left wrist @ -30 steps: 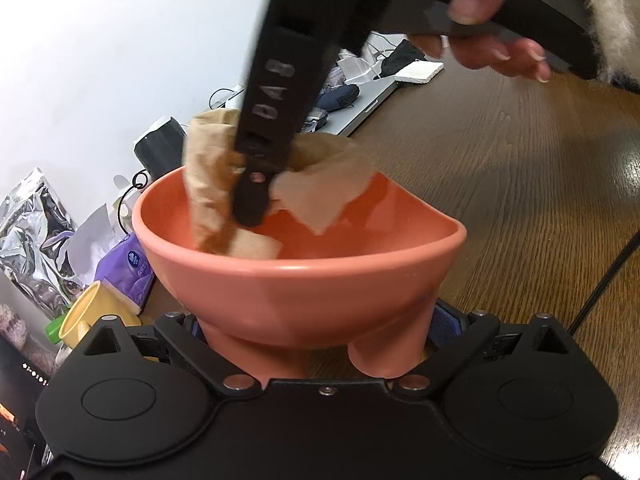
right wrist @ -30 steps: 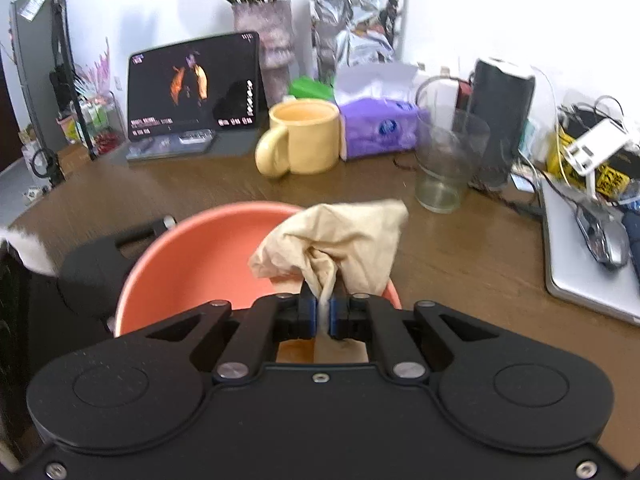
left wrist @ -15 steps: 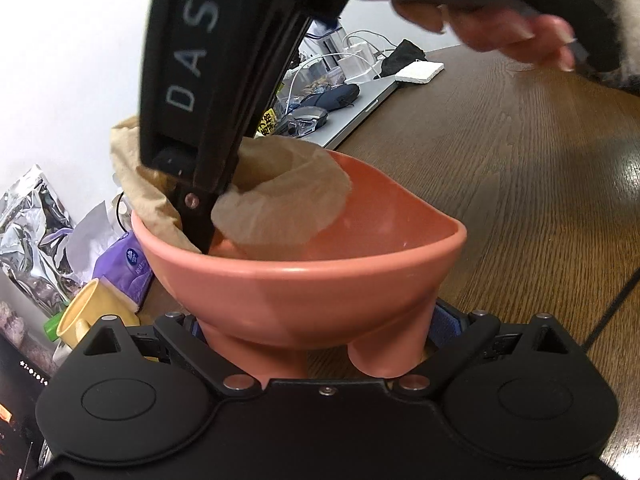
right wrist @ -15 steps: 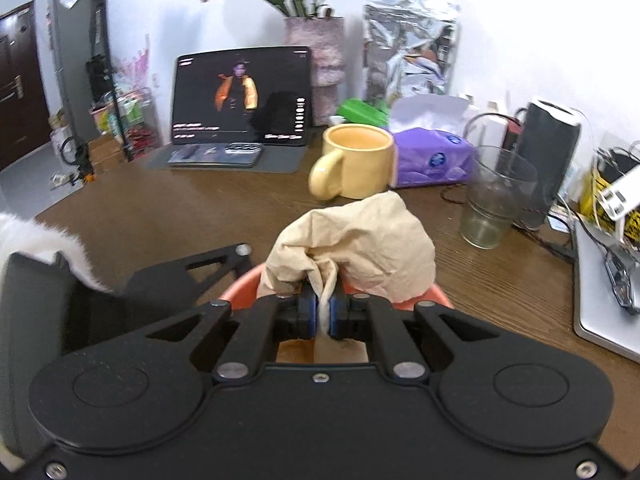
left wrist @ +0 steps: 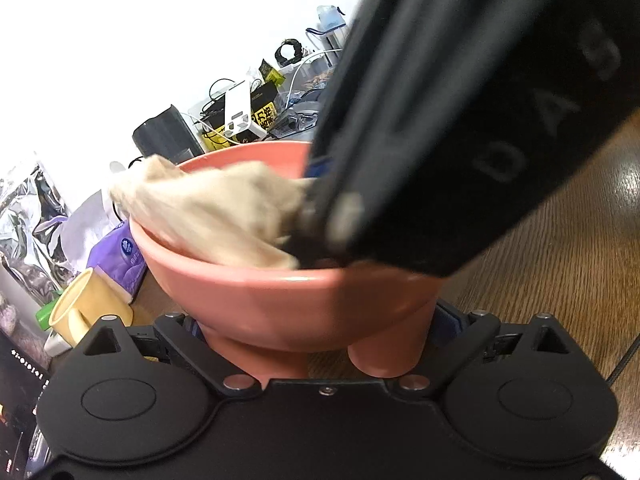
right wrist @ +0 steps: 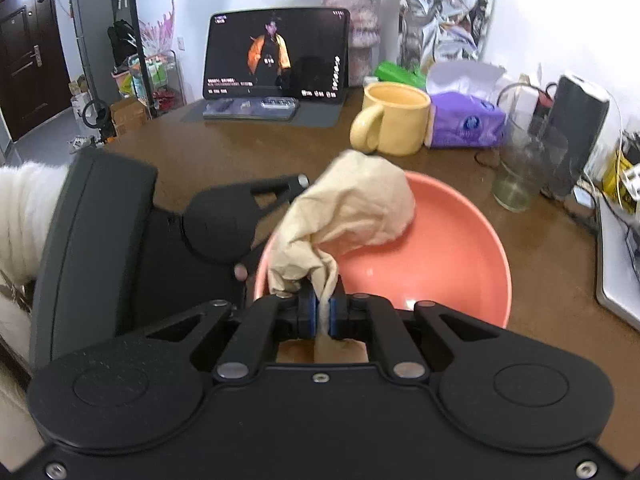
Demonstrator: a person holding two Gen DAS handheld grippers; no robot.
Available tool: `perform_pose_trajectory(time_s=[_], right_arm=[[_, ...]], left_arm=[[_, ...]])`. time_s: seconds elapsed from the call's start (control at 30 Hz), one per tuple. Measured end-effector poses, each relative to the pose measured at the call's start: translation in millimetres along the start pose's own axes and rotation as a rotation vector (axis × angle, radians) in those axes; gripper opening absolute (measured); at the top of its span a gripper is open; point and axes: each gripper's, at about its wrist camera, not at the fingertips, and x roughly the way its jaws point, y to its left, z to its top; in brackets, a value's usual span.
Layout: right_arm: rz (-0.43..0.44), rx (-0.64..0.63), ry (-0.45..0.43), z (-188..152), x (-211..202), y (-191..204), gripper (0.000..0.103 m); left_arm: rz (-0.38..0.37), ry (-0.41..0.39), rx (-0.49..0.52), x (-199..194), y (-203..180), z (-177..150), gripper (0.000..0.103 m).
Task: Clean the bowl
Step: 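Sweep the cloth around the bowl interior and rim with the right tool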
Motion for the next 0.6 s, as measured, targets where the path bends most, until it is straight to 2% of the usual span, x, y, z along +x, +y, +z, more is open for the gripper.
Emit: perform_pose_trajectory(time_s=[0.2,0.27,0.47,0.6], right_arm=[[-0.027,0.053,0.019,-15,-2,-10,0.008],[-0.032,0.111,0.004,-21,-3,-20,0.008],[0.02,0.213,-0.032,-27,2,-40,0.008],[0.031,0.205,-0.02,-24,9,-43,0.008]], left_arm=[[-0.005,0.004,-0.025,4,6,3,0.097],[-0.006,0.005,-0.035,6,7,3,0.097],[-0.004,0.01,-0.055,12,12,1,0.097],[-0.001,0.011,-0.064,15,14,2,0.097]])
